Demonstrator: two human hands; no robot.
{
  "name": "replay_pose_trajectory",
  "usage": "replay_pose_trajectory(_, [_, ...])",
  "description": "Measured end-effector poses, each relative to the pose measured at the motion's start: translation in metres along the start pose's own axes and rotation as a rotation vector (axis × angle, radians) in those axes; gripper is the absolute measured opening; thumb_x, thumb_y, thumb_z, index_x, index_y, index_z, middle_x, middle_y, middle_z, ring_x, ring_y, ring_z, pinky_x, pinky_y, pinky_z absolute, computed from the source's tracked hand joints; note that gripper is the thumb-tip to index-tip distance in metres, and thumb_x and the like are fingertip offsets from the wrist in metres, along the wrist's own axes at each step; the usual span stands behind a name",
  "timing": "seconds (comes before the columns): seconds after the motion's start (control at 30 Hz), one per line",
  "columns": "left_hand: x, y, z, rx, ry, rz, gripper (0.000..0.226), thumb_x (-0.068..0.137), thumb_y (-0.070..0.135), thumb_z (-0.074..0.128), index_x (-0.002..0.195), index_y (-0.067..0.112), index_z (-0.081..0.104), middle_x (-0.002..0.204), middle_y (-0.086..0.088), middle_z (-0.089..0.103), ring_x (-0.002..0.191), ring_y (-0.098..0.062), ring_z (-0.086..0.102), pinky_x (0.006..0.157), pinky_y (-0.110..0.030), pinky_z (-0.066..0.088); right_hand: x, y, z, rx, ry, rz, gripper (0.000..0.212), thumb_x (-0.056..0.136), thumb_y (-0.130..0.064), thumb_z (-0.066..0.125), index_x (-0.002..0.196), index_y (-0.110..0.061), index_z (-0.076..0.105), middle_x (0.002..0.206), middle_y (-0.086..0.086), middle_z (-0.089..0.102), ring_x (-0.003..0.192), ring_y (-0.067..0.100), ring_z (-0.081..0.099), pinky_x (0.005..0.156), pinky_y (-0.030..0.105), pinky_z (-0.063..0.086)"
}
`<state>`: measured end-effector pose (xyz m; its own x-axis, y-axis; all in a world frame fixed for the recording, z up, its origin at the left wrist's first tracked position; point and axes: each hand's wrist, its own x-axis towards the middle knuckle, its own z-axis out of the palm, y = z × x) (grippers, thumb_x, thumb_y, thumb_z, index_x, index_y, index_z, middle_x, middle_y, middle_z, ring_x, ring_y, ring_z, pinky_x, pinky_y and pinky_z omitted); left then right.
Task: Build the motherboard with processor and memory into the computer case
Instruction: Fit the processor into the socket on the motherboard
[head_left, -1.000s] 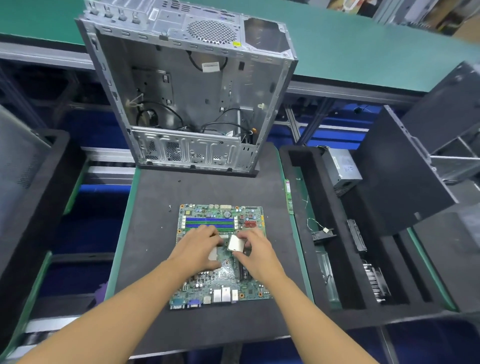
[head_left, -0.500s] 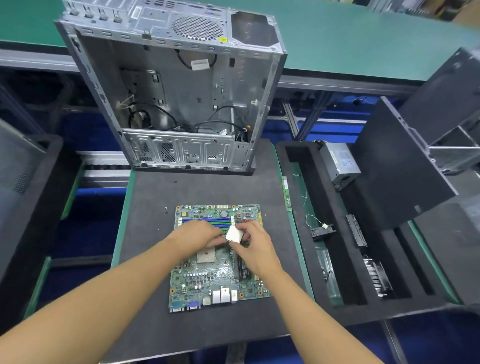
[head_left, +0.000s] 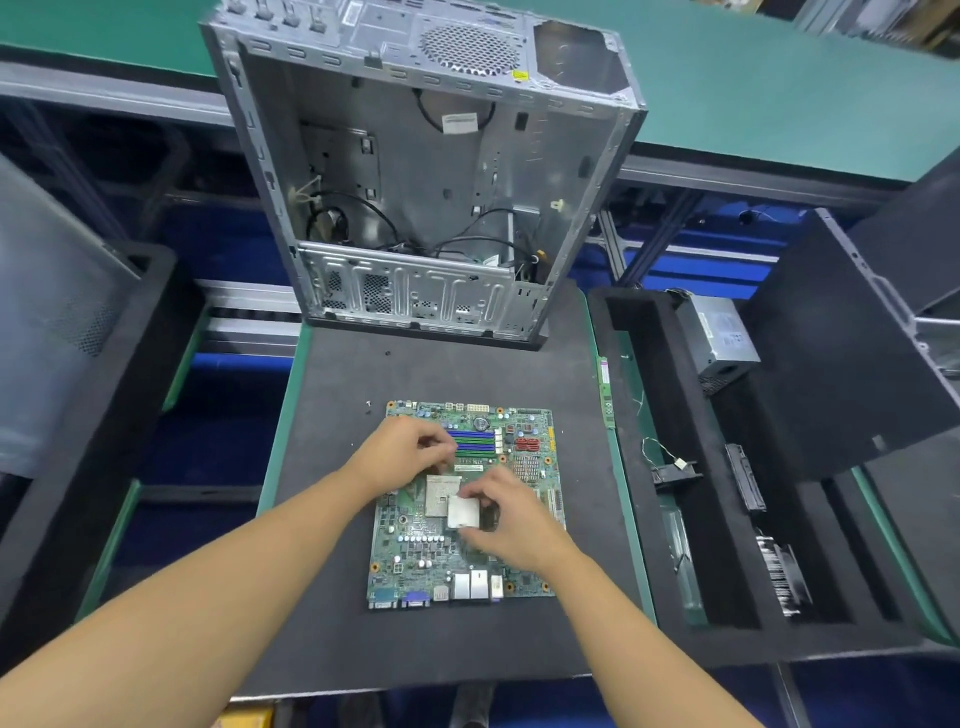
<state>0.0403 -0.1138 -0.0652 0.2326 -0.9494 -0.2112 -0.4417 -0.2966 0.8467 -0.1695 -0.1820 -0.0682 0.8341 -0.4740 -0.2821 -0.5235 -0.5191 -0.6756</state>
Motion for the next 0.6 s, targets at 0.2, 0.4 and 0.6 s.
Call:
replay_pose_trajectory(0.2, [-0.015, -0.008, -0.018, -0.115, 0.133, -0.053, 0.012, 0.092, 0.015, 0.064, 0.09, 0.021, 0.074, 0.08, 0.01, 0.075, 0.076, -0.005, 0.071, 0.074, -0.019, 0.057, 0.012, -0.019, 0.028, -0.101, 0.143, 0.033, 0.051, 0.087, -0.03, 0.078, 0.134, -0.019, 0.061, 0.11, -0.01, 0.045, 0.102, 0.011, 0.049, 0.091, 0.026, 0.046])
replay_pose_trajectory(0.4, [-0.03, -0.013, -0.018, 0.021, 0.087, -0.027, 0.009, 0.09, 0.024, 0.068, 0.09, 0.031, 0.073, 0.077, 0.017, 0.072, 0.073, 0.004, 0.066, 0.068, -0.01, 0.05, 0.012, -0.021, 0.04, -0.009, 0.245, 0.084, 0.046, 0.088, -0.022, 0.077, 0.132, -0.014, 0.062, 0.105, -0.01, 0.037, 0.09, 0.003, 0.042, 0.076, 0.001, 0.031])
replay_pose_trajectory(0.6, [-0.034, -0.015, -0.014, 0.154, 0.028, -0.005, 0.011, 0.091, 0.027, 0.066, 0.098, 0.03, 0.074, 0.085, 0.019, 0.07, 0.075, 0.006, 0.061, 0.069, -0.011, 0.047, 0.02, -0.021, 0.034, -0.042, 0.19, 0.065, 0.052, 0.088, -0.015, 0.077, 0.138, -0.018, 0.061, 0.104, -0.007, 0.034, 0.096, 0.016, 0.049, 0.093, 0.022, 0.044])
